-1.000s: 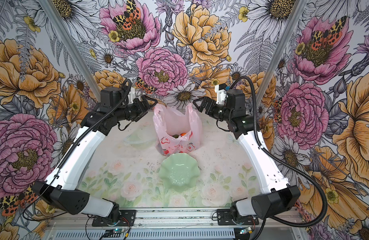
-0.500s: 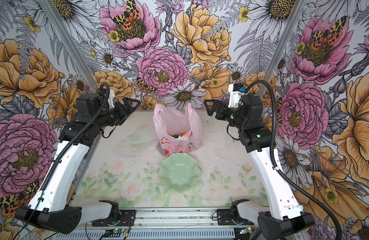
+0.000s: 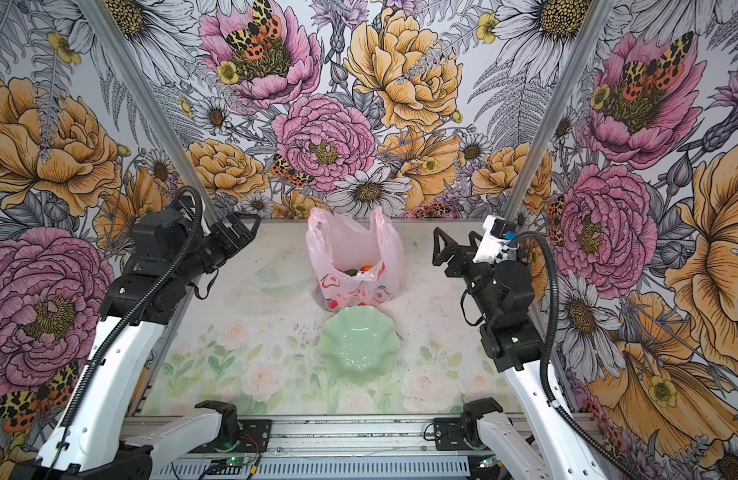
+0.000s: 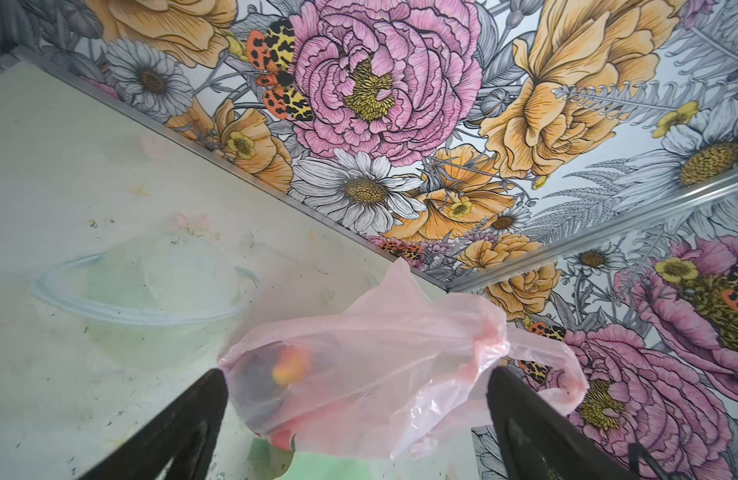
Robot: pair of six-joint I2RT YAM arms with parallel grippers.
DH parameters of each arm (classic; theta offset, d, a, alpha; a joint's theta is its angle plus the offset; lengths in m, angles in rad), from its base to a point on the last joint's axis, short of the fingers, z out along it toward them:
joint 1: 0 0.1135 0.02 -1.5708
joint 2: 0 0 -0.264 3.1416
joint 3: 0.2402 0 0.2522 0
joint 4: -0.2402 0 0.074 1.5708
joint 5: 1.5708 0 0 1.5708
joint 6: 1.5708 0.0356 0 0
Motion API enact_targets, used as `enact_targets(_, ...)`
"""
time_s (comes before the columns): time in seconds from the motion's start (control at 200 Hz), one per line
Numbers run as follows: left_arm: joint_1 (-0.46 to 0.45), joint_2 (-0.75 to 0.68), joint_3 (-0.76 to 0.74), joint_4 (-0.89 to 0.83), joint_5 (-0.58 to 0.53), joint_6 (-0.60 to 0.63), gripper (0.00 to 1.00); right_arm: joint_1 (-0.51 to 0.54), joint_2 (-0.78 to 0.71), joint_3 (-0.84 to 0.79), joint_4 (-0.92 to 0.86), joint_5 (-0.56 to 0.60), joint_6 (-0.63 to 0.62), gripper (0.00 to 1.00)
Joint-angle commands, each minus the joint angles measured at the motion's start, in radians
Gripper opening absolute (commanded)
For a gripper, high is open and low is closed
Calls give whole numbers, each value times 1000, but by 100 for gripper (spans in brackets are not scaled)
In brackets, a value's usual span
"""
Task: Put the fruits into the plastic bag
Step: 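Open both grippers to release the handles and draw them outward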
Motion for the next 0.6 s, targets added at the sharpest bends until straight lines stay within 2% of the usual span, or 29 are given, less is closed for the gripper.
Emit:
enact_targets(0.0, 1, -63, -59, 30, -140, 35, 99, -3, -34, -34, 145, 123, -60, 99)
enact_targets(0.09, -2, -137, -153, 92, -215, 46, 99, -4, -46, -66, 138, 142, -110, 99)
enact_targets(0.25, -5, -317, -378, 266, -348, 103, 99, -9, -56, -140, 138, 199, -111, 99)
enact_targets(0.385, -5, -414, -497, 320, -393, 184, 99, -19, -58, -211, 153, 221, -110, 100)
enact_targets(0.595, -5, -468, -618, 340, -436, 269, 99, -55, -32, -335, 205, 239, -128, 100)
